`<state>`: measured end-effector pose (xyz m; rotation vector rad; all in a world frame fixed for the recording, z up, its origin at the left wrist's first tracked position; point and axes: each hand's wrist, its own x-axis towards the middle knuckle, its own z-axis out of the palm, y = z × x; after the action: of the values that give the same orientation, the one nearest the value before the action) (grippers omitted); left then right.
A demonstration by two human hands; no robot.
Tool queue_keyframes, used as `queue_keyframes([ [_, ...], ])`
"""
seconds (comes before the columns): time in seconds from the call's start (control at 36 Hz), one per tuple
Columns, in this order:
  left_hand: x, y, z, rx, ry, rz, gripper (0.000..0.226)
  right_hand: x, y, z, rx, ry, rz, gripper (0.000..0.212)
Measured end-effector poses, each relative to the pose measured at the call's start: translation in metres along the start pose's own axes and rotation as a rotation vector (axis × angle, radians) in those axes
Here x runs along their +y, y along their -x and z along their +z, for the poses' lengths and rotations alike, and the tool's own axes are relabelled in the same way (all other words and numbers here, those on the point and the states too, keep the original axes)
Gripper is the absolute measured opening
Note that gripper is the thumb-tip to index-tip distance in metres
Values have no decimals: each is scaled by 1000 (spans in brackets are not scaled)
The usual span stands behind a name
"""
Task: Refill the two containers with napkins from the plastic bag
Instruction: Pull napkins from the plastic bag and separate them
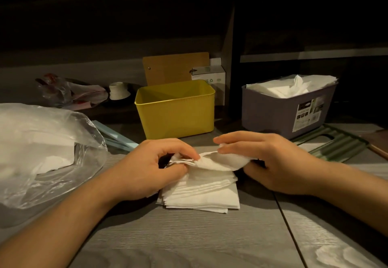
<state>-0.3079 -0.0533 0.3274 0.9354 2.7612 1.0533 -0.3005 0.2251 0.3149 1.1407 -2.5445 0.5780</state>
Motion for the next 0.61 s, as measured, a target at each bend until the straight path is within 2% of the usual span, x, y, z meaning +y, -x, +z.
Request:
queue_keyframes([
  [0.11, 1, 1, -1, -24, 25, -21, 38, -1, -3, 1, 130, -99, 115, 41],
  [0.25, 2, 1, 0, -27, 18, -13, 53, -4, -6, 2, 277, -245, 366, 31],
  [0.33, 2, 0, 4, -1, 4, 9, 63, -6, -15, 3, 380, -291, 421, 28],
  [0.53, -3, -5, 9, 13, 48, 17, 83, -15, -27, 10, 352, -317, 507, 28],
  [0.61, -4, -5, 9, 12, 57, 21, 83, -14, -32, 4, 405, -457, 603, 22],
])
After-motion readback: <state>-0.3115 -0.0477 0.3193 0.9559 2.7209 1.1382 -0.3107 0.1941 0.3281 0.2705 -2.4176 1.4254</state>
